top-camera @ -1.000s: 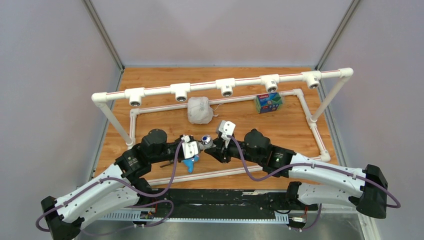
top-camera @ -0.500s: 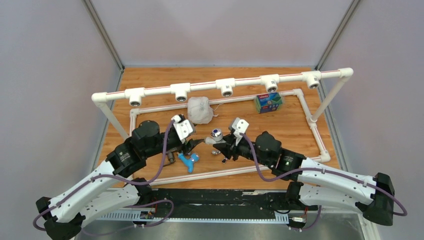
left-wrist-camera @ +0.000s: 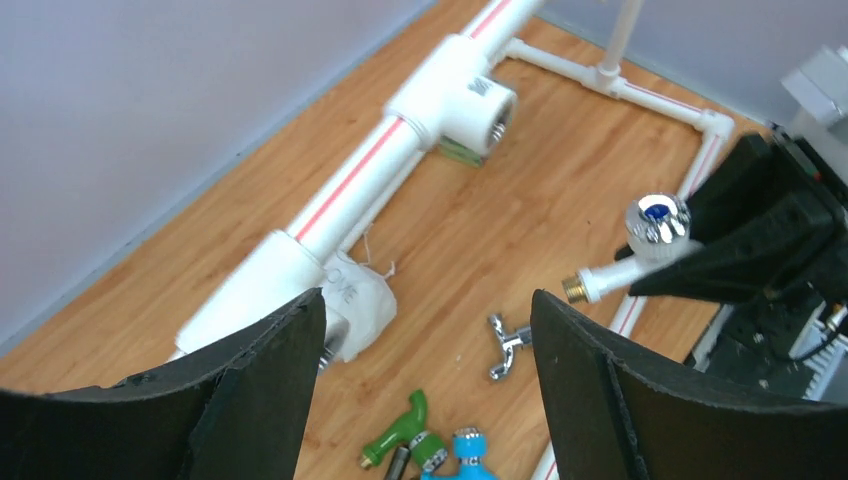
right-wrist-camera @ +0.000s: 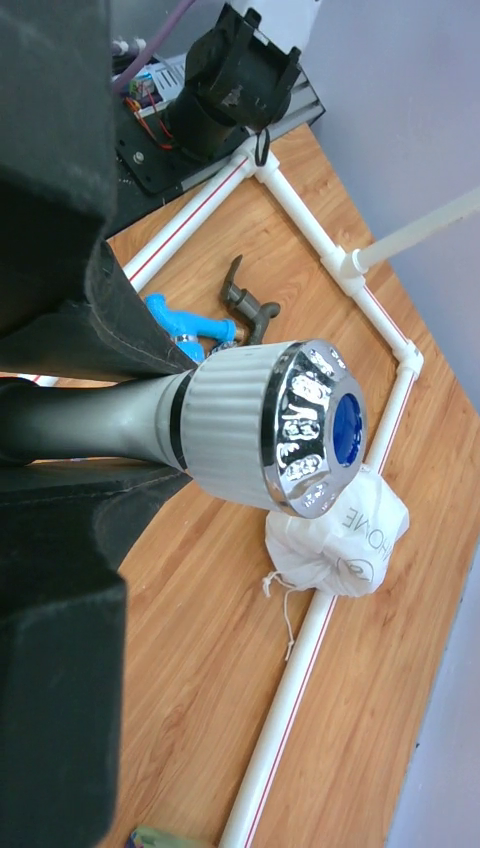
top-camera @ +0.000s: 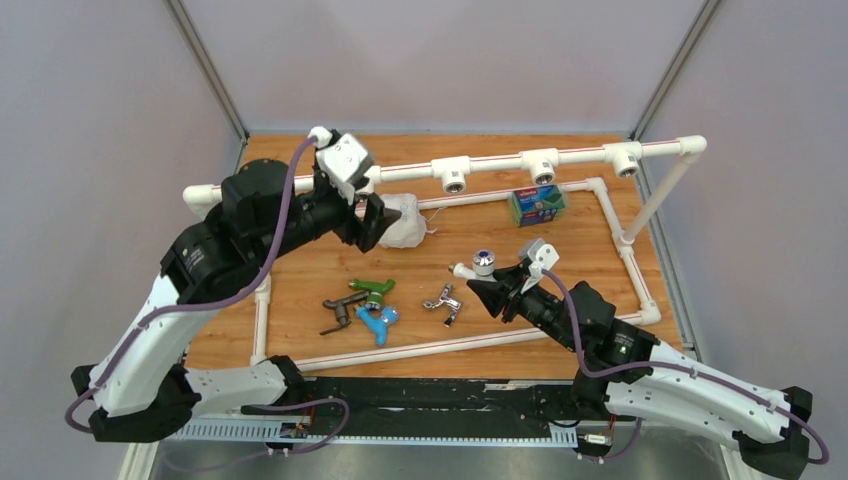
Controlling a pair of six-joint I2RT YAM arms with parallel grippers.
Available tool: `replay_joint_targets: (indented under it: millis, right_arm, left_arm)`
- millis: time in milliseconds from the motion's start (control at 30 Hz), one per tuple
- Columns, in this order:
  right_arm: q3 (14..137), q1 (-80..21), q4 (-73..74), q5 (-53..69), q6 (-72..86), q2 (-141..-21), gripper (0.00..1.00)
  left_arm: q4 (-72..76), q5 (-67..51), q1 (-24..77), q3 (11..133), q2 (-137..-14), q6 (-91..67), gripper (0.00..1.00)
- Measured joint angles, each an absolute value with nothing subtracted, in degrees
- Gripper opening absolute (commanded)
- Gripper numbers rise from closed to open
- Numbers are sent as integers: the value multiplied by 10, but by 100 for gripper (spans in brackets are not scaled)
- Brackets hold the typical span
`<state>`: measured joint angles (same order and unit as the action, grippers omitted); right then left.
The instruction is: Install the water faucets
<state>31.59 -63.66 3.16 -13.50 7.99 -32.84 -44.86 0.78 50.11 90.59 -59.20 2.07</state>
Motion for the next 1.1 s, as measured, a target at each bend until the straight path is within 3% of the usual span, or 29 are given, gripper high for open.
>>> replay_joint_targets:
  millis: [367, 567, 733, 800, 867, 1033, 1067, 1100]
  right_arm:
    - [313, -637, 82, -175, 42, -342, 0]
    - [324, -628, 92, -203, -6, -362, 0]
    - [326, -550, 97, -212, -21, -342, 0]
    - [328, -505, 100, -211, -24, -324, 0]
    - [330, -461, 102, -210, -28, -307, 0]
    - [335, -373, 101, -206, -42, -277, 0]
    - [335, -359, 100, -203, -47, -272, 0]
    - [336, -347, 101, -199, -52, -268, 0]
  left_arm:
    - [-626, 79, 478, 1187, -821, 18, 83]
    - [-647, 30, 422, 1218, -876, 83, 83]
    - [-648, -9, 411, 1218, -897, 157, 79]
    - [-644, -17, 411, 1213, -900, 186, 74]
    - [-640, -26, 410, 1211, -904, 209, 61]
    - [-632, -58, 405, 1196, -907, 267, 11]
    - [-632, -67, 403, 1193, -905, 288, 3]
    - [-628, -83, 398, 1184, -899, 317, 0]
